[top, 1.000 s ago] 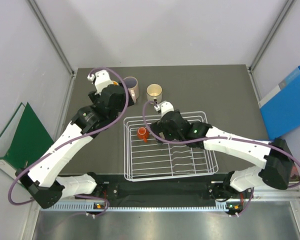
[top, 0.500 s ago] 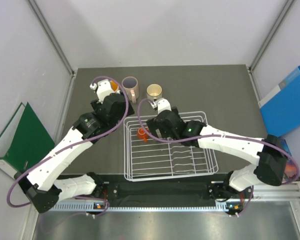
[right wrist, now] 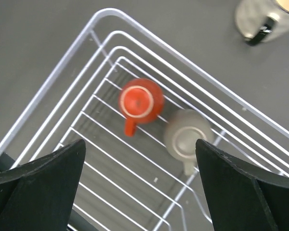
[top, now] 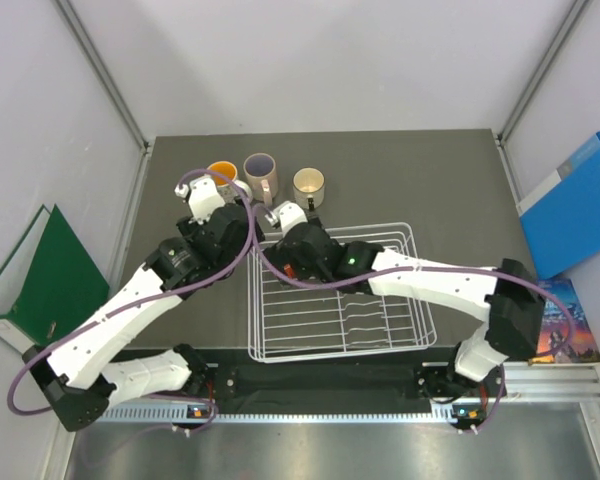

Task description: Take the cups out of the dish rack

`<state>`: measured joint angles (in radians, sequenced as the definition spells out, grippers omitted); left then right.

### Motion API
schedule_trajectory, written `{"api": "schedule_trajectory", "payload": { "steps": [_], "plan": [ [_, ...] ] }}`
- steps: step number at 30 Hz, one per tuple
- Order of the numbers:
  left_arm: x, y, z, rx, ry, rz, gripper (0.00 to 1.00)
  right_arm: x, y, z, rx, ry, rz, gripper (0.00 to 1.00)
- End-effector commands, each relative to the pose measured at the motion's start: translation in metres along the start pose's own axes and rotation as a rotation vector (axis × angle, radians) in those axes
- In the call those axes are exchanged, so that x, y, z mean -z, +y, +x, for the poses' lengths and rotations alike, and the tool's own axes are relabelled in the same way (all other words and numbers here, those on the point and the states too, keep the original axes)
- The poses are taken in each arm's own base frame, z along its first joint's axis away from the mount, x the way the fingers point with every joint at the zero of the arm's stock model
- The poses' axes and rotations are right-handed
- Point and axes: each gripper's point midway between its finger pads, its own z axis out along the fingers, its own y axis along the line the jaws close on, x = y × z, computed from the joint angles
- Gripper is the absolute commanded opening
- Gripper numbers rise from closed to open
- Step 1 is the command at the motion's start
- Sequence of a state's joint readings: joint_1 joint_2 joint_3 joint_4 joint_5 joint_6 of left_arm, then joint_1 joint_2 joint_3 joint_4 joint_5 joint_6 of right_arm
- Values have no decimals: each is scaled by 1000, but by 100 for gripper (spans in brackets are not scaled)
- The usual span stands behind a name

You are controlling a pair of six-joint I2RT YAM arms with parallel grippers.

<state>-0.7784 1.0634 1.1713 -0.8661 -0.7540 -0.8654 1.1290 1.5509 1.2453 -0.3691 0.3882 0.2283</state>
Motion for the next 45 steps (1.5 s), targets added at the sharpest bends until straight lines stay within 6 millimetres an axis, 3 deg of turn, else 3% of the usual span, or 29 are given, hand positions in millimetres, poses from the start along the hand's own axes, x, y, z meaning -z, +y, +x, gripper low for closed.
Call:
{"api": "schedule_trajectory", "payload": {
  "steps": [1,5,9,12,13,15,16,19,23,28,34,45],
  "plan": [
    [12,10,-19,52,-52,-22,96,-16,25,-18,32,-23,-66,96],
    [16,15,-17,71,-45,-20,96,-26,32,-14,36,-2,-78,95],
    [18,19,-17,70,-44,-24,96,-22,30,-17,13,-21,-74,95],
    [17,16,-12,65,-26,-13,96,-1,7,-34,-54,-96,13,95],
    [15,12,-10,67,-17,1,96,20,-4,-50,-102,-155,35,96],
    [10,6,5,53,32,18,96,43,-33,-61,-147,-212,139,98],
    [7,5,12,51,49,19,95,67,-48,-74,-187,-265,162,98],
    [0,-11,35,42,117,62,95,107,-87,-85,-217,-324,257,100],
    [-8,-32,60,2,169,78,94,133,-119,-80,-182,-304,379,100],
    [-14,-56,94,-42,218,112,94,145,-129,-67,-243,-302,395,100],
    [-30,-68,129,-56,278,135,93,147,-129,-57,-253,-293,377,100],
    [-64,-63,151,-142,271,21,93,146,-129,-39,-250,-267,348,100]
  ]
}}
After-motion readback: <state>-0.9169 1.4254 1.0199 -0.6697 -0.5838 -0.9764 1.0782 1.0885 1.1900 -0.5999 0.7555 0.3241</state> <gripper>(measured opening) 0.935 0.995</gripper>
